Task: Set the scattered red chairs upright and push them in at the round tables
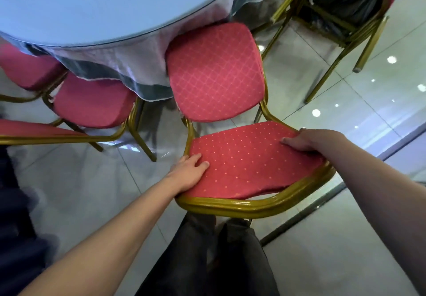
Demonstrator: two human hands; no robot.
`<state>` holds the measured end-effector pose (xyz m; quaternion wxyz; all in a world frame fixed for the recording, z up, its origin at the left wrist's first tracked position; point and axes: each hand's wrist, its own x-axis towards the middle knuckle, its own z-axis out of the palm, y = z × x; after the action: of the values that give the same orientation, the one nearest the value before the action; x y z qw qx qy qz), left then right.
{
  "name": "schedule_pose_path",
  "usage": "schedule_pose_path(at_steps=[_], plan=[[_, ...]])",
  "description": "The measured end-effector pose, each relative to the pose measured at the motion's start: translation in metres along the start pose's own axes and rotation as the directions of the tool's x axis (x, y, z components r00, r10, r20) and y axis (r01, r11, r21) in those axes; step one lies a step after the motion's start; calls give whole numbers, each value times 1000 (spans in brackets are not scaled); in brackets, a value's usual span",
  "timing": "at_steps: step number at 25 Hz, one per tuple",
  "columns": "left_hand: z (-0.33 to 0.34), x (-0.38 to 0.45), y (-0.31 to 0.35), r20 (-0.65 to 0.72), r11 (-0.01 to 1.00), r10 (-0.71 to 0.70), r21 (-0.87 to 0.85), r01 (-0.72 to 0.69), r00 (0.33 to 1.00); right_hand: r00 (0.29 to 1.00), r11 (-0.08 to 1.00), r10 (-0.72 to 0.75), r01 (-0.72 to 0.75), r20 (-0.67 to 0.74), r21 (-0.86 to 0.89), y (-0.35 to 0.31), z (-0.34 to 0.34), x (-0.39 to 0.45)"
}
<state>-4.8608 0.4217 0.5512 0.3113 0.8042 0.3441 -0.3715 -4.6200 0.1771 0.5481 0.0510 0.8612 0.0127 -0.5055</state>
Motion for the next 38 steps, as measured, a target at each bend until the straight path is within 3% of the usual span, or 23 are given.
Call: schedule_pose_path(at_steps=[3, 5, 7, 9, 11, 13, 14, 16, 18, 20, 22, 25, 30, 38], plan=[[-12, -53, 10, -52, 997, 82, -10, -83, 995, 995, 993, -42, 32, 86, 112, 1, -20, -14], [-14, -94, 20, -117, 973, 230, 17, -230, 966, 988, 978, -130, 114, 82, 176, 7, -31, -31], [-10, -122, 28, -179, 907, 419, 138, -399, 890, 963, 933, -269, 267, -26, 240, 16, -37, -52], [-11, -125, 31, -246, 863, 495, 252, -438, 833, 910, 845, -372, 414, -184, 338, 24, -35, -76], [-17, -117, 34, -331, 871, 486, 254, -420, 808, 811, 796, -447, 553, -377, 246, 31, -25, -91], [-28, -106, 39, -400, 876, 483, 235, -422, 779, 654, 768, -504, 638, -564, 54, 28, -16, -95], [-34, -101, 42, -428, 878, 478, 221, -424, 767, 596, 755, -488, 655, -637, 34, 20, -13, -97], [-48, -93, 47, -479, 886, 460, 187, -425, 748, 548, 744, -355, 656, -757, 126, -2, -13, -104], [-60, -87, 53, -515, 896, 436, 173, -409, 738, 460, 677, -308, 721, -833, 147, -17, -14, -105], [-67, -83, 59, -566, 907, 408, 159, -391, 717, 340, 626, -382, 779, -859, 30, -27, -18, -102], [-69, -79, 65, -642, 915, 365, 114, -387, 674, 272, 596, -415, 803, -868, -33, -35, -29, -96], [-77, -72, 80, -727, 928, 300, 70, -367, 618, 249, 591, -400, 806, -882, -41, -45, -51, -86], [-81, -69, 108, -770, 944, 186, -32, -328, 611, 260, 590, -450, 804, -854, -66, -58, -92, -78], [-122, -43, 111, -831, 940, 131, -70, -334, 541, 323, 659, -469, 748, -822, -82, -98, -122, -73]])
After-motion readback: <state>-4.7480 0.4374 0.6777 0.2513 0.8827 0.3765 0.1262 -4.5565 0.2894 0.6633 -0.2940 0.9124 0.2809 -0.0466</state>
